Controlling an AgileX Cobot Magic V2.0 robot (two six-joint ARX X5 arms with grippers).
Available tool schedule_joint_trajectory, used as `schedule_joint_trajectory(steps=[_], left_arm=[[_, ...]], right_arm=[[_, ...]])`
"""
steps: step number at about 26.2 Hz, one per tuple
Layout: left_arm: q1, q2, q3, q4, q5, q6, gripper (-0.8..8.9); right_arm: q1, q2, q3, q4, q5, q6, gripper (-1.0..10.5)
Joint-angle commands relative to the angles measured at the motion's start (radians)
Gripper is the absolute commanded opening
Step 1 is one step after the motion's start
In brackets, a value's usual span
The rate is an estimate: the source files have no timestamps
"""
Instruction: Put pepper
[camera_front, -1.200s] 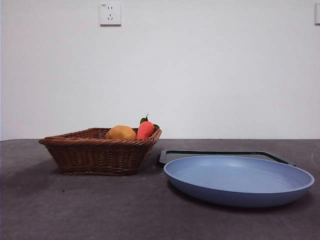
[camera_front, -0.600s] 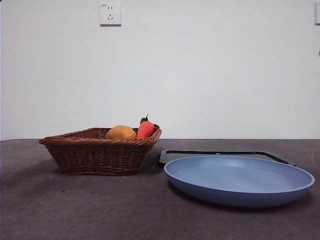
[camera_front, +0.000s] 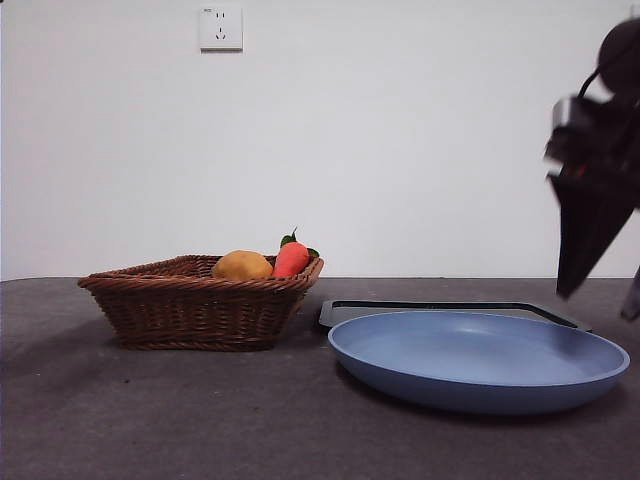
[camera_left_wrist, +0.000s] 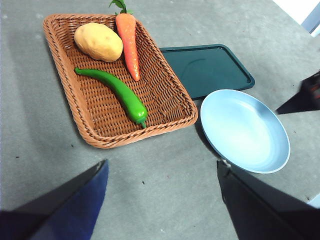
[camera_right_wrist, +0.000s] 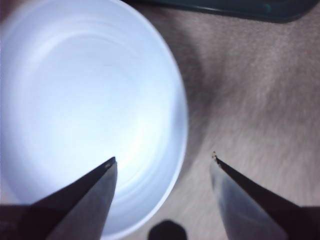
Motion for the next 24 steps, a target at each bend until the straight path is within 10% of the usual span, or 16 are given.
schedule_joint_trajectory(steps=[1,24], left_arm=[[0.002,0.003,0.016,0.011,0.006,0.011,3.79],[-0.027,0.087,0.021,0.025,0.005,-0.022,3.79]], right_arm=[[0.021,0.053,0.016,0.024,0.033,-0.010,3.0],[0.029,0.121,0.016,0.053,0.021,0.018,0.0]])
